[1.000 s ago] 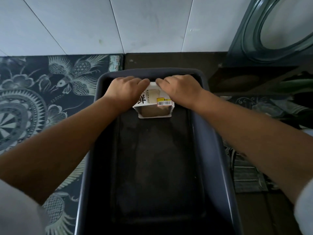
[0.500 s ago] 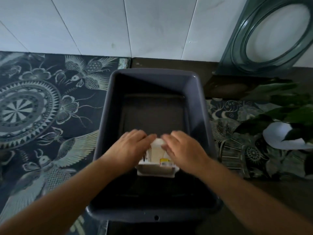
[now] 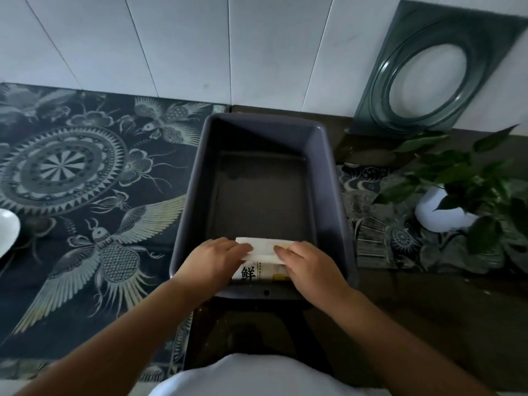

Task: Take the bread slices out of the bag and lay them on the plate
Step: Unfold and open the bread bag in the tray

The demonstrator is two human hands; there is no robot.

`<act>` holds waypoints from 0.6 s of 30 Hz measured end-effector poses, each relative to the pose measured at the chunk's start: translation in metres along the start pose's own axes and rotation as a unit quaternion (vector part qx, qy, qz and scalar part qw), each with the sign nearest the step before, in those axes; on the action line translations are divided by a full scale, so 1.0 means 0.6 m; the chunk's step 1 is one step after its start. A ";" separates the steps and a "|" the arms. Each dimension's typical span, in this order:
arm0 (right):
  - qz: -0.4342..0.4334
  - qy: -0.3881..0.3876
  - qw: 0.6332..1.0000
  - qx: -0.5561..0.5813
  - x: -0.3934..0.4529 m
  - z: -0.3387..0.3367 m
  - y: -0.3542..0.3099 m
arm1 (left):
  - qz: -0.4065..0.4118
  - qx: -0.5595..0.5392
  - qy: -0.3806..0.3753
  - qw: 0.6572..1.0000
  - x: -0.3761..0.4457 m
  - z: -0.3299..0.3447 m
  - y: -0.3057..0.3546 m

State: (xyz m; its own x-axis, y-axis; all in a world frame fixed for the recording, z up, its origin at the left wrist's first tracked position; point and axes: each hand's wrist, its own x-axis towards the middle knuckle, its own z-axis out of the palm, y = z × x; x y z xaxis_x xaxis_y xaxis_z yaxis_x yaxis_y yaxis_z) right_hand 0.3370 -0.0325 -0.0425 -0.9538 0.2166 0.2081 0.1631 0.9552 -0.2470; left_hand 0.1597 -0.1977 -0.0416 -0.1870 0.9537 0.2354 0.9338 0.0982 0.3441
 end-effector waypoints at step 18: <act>0.115 -0.075 0.989 0.063 0.032 -0.066 0.024 | -0.086 0.046 -0.080 0.992 0.028 -0.050 -0.003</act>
State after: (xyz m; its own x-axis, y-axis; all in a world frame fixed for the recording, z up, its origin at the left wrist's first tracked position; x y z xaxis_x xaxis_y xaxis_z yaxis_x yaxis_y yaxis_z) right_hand 0.3312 -0.0065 -0.0048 -0.9238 0.3829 -0.0078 0.3555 0.8498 -0.3892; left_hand 0.1459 -0.1906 -0.0109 -0.3023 0.9527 0.0304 0.9174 0.2821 0.2808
